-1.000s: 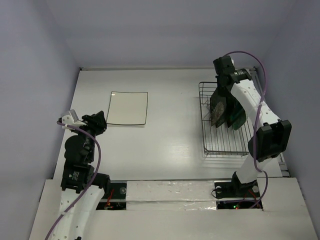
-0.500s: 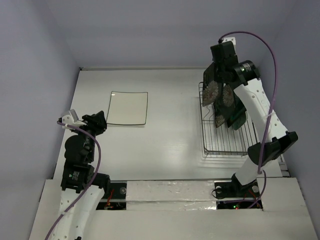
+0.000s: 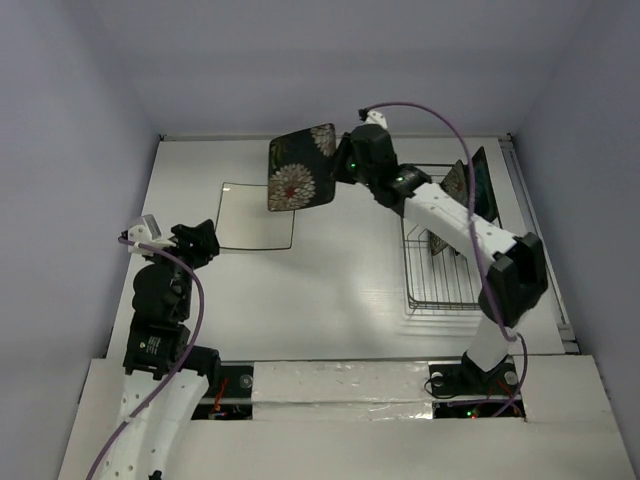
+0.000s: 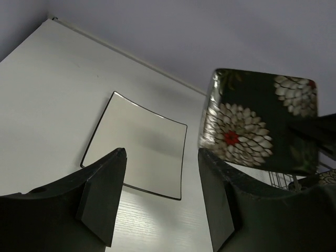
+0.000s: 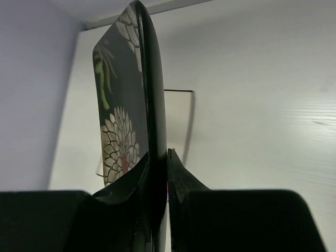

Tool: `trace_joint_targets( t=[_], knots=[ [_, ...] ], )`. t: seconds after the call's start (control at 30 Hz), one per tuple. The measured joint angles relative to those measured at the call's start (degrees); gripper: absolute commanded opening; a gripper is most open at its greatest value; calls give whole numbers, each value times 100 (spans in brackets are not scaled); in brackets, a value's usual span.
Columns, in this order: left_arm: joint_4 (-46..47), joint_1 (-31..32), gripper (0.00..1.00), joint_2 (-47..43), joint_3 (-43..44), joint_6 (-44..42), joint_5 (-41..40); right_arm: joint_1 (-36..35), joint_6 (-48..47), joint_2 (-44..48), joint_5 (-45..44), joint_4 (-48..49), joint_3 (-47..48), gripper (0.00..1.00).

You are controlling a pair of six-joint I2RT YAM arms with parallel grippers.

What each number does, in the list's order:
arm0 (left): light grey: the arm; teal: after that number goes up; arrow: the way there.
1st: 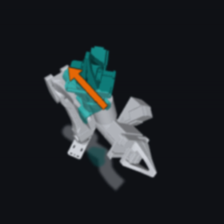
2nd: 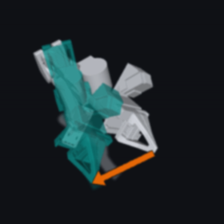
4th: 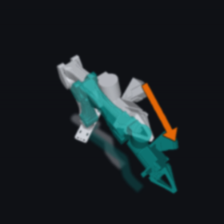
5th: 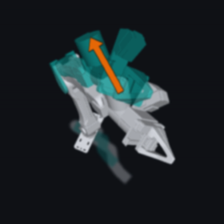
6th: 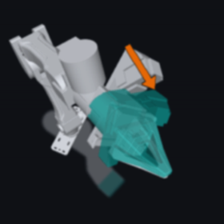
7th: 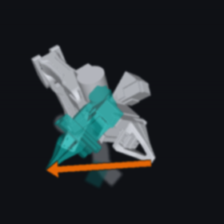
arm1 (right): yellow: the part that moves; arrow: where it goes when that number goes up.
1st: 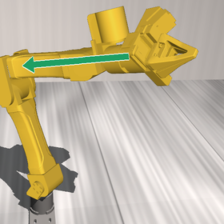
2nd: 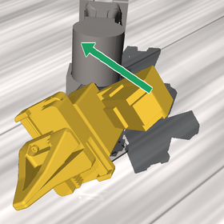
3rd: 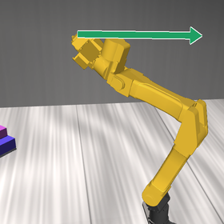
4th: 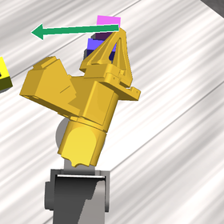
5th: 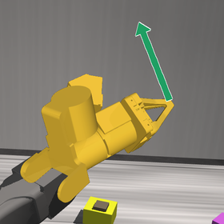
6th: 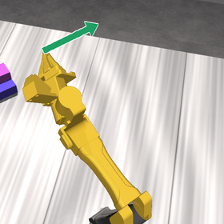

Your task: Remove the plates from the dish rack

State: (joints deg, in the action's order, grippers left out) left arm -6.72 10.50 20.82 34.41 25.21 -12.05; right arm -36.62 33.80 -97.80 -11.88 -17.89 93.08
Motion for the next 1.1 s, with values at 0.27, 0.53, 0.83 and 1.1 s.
trace_joint_targets(
  t=[0.27, 0.53, 0.83, 1.1],
  knots=[
    [0, 0, 58, 120, 0, -2, 0, -374, 1602, -1364, 339, 1958, -216, 0],
    [2, 0, 60, 120, 0, -2, 0, -396, 2308, -2264, 623, 2308, -175, 0],
    [2, 0, 70, 120, 0, 7, 2, -422, 2732, -2811, 852, 2511, -157, 0],
    [4, 0, 70, 120, 0, 9, 0, -494, 2874, -3119, 1143, 2518, -17, 0]
  ],
)
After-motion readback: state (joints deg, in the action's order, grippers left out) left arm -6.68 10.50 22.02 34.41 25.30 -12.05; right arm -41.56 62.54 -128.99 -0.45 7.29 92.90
